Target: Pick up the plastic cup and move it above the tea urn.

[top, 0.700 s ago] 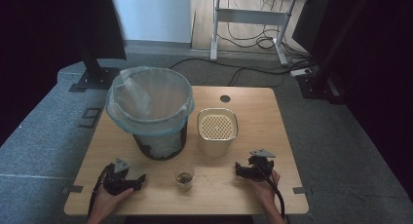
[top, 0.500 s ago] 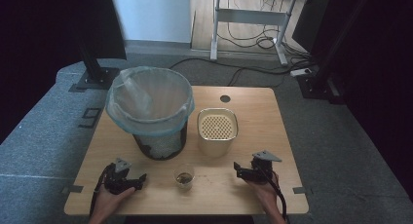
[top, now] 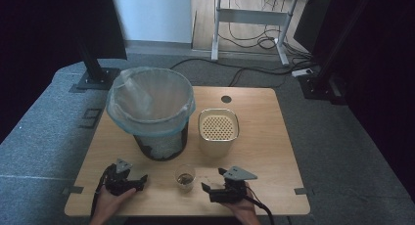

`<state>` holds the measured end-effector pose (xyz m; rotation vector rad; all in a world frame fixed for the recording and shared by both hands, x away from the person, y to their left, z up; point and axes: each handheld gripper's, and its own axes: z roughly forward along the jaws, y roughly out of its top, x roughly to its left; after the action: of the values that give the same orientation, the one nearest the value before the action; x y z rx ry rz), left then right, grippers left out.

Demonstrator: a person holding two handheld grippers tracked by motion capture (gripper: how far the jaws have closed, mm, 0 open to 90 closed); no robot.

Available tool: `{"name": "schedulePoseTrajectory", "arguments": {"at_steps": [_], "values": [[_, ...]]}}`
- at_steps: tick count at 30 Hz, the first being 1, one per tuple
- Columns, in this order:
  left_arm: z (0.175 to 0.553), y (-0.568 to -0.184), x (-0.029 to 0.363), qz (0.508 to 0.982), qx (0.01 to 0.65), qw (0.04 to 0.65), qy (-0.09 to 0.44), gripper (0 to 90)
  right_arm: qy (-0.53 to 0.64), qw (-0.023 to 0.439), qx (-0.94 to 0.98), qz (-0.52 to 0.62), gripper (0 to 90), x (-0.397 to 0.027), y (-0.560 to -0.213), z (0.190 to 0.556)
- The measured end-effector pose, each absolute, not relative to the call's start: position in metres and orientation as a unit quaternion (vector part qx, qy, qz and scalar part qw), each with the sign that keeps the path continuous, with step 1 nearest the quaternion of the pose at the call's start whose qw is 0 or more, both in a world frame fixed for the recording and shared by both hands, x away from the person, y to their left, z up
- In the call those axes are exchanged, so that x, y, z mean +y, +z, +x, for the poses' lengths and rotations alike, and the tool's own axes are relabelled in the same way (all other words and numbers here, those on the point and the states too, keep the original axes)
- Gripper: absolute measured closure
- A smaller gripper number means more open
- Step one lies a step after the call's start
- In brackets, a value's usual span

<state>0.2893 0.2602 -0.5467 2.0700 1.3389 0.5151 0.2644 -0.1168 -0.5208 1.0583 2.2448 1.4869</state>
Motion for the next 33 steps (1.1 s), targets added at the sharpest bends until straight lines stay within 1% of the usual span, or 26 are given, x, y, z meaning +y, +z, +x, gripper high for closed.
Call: {"name": "schedulePoseTrajectory", "arguments": {"at_steps": [3, 6, 13, 15, 17, 20, 23, 28, 33], "values": [[0.291, -0.547, 0.260, 0.783, 0.505, 0.306, 0.194, 8.3, 0.509, 0.109, 0.785, 0.336, 13.4, -0.096, -0.525, 0.265], [0.292, -0.547, 0.260, 0.783, 0.505, 0.306, 0.194, 8.1, 0.514, 0.106, 0.790, 0.317, 13.4, -0.078, -0.531, 0.263], [0.293, -0.547, 0.259, 0.783, 0.506, 0.306, 0.195, 8.1, 0.511, 0.129, 0.798, 0.292, 15.0, -0.046, -0.536, 0.273], [0.293, -0.547, 0.259, 0.783, 0.506, 0.306, 0.195, 8.1, 0.519, 0.127, 0.794, 0.290, 20.7, -0.042, -0.535, 0.278], [0.293, -0.547, 0.259, 0.783, 0.506, 0.306, 0.194, 8.1, 0.532, 0.126, 0.787, 0.287, 29.7, -0.040, -0.535, 0.283], [0.293, -0.547, 0.259, 0.783, 0.506, 0.306, 0.194, 8.1, 0.535, 0.130, 0.786, 0.282, 31.2, -0.044, -0.533, 0.284], [0.293, -0.547, 0.259, 0.783, 0.506, 0.306, 0.194, 8.1, 0.556, 0.125, 0.766, 0.296, 32.6, -0.056, -0.523, 0.285], [0.293, -0.547, 0.259, 0.783, 0.506, 0.306, 0.195, 7.9, 0.587, 0.133, 0.738, 0.305, 34.3, -0.086, -0.494, 0.278], [0.296, -0.547, 0.259, 0.786, 0.503, 0.303, 0.193, 6.8, 0.586, 0.166, 0.731, 0.307, 34.5, -0.116, -0.453, 0.276]]}}
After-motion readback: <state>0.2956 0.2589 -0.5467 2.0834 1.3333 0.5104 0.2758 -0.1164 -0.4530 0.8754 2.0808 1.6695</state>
